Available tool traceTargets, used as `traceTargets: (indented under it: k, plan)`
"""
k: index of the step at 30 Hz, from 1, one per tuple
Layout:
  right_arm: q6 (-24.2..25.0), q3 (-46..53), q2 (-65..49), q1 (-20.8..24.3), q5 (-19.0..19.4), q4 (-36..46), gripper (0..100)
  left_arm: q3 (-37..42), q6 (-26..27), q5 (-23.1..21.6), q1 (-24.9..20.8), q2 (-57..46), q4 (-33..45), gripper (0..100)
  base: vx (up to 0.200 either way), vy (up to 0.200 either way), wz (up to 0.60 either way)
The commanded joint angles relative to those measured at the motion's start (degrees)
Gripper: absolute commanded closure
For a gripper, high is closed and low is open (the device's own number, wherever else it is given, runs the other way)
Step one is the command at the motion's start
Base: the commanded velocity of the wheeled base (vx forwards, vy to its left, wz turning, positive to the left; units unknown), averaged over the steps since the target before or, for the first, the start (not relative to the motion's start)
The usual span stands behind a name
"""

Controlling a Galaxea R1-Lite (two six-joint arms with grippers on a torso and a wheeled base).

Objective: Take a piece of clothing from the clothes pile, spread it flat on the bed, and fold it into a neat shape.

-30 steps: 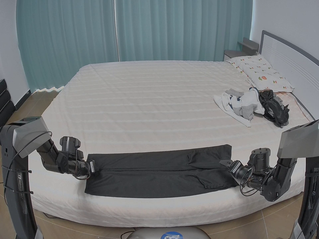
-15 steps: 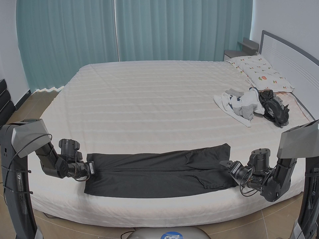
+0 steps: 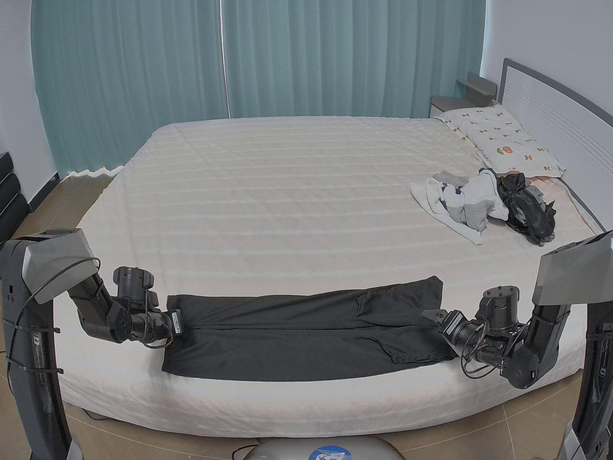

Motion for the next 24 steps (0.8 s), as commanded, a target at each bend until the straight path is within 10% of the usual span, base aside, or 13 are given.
traceTargets:
  k: [1, 24]
  plan:
    - [0.02, 0.08, 0.1, 0.03, 0.02, -0.02, 0, -0.13, -0.17, 0.0, -0.07, 0.04, -0.09, 0, 0.0, 0.0, 0.0]
    - [-0.06, 0.25, 0.54, 0.21, 0.1, 0.07, 0, 1.98, -4.12, 3.52, -3.32, -2.77, -6.16, 0, 0.0, 0.0, 0.0]
